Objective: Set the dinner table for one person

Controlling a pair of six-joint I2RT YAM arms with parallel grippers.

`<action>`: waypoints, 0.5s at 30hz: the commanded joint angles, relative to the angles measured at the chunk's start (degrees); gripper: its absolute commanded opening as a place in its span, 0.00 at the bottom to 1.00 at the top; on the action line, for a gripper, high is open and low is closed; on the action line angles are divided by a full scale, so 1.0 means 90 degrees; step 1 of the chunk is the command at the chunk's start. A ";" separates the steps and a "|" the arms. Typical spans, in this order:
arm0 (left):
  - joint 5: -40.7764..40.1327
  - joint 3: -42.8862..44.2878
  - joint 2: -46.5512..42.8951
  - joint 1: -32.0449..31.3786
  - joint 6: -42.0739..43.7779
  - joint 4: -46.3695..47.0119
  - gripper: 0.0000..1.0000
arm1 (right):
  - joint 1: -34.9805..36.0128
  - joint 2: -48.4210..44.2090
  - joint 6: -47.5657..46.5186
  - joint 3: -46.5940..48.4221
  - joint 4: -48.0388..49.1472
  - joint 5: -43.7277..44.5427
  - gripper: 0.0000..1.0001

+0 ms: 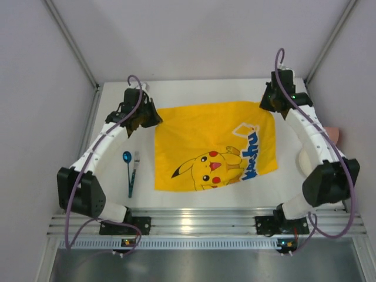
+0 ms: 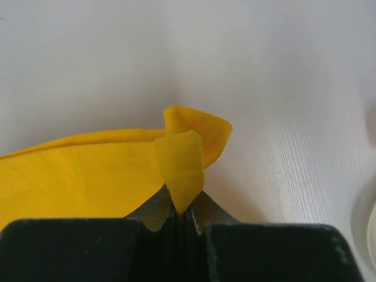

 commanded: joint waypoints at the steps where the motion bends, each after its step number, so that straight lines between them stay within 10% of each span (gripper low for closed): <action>1: 0.0122 -0.0023 0.0798 0.0258 0.0222 0.1573 0.00 | -0.0117 0.0990 -0.0161 0.0447 0.0937 0.0066 0.00; 7: 0.0444 0.1137 0.2956 0.0610 0.0388 0.1966 0.00 | -0.0244 0.3198 -0.0102 0.2114 0.0665 0.0174 0.16; 9: 0.0483 0.1838 0.3715 0.0658 0.0495 0.1879 0.00 | -0.0264 0.3824 -0.0122 0.2914 0.0509 0.0261 0.64; 12: 0.0484 0.2882 0.4585 0.0736 0.0476 0.1732 0.00 | -0.0303 0.4393 -0.0122 0.3795 0.0255 0.0349 0.99; 15: 0.0435 0.3745 0.5183 0.0815 0.0350 0.1615 0.00 | -0.0322 0.4940 -0.0171 0.4763 0.0059 0.0233 1.00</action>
